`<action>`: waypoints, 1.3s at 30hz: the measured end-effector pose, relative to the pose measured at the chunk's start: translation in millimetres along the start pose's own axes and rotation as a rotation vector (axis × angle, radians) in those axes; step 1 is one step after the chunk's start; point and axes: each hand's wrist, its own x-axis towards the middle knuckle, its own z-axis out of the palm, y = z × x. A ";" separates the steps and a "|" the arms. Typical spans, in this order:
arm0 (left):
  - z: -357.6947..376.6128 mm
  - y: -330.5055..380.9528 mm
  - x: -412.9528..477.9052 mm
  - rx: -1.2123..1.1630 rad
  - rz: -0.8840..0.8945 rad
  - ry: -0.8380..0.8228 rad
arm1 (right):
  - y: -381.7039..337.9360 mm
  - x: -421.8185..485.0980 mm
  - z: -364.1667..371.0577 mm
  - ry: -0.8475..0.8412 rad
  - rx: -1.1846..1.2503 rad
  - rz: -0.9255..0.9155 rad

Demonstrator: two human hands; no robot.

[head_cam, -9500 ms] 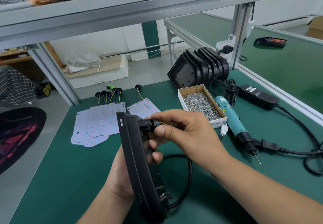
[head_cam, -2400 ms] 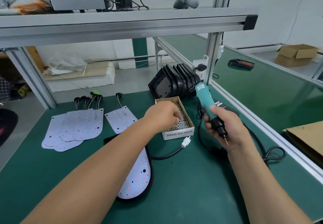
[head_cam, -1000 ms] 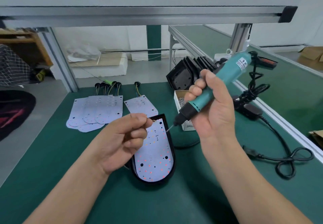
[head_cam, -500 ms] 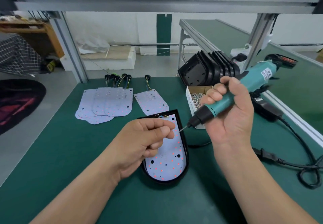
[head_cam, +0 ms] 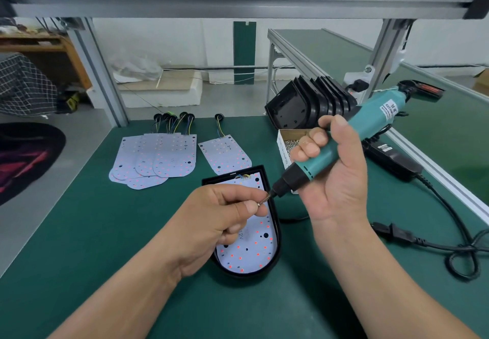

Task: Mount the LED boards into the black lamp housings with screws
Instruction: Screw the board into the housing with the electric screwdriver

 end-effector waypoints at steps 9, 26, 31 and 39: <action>1.6 2.0 -1.1 0.018 0.016 0.013 | 0.7 -0.2 -2.3 -0.010 -0.016 0.002; -0.5 6.4 -2.1 0.036 0.049 -0.017 | 6.1 -3.8 -3.5 -0.016 -0.116 -0.004; -2.6 4.6 -0.7 0.075 0.043 0.002 | 12.5 -2.1 -6.1 0.035 -0.064 0.018; -3.9 5.9 -0.6 0.082 0.020 0.016 | 16.3 0.1 -9.9 0.128 0.014 0.045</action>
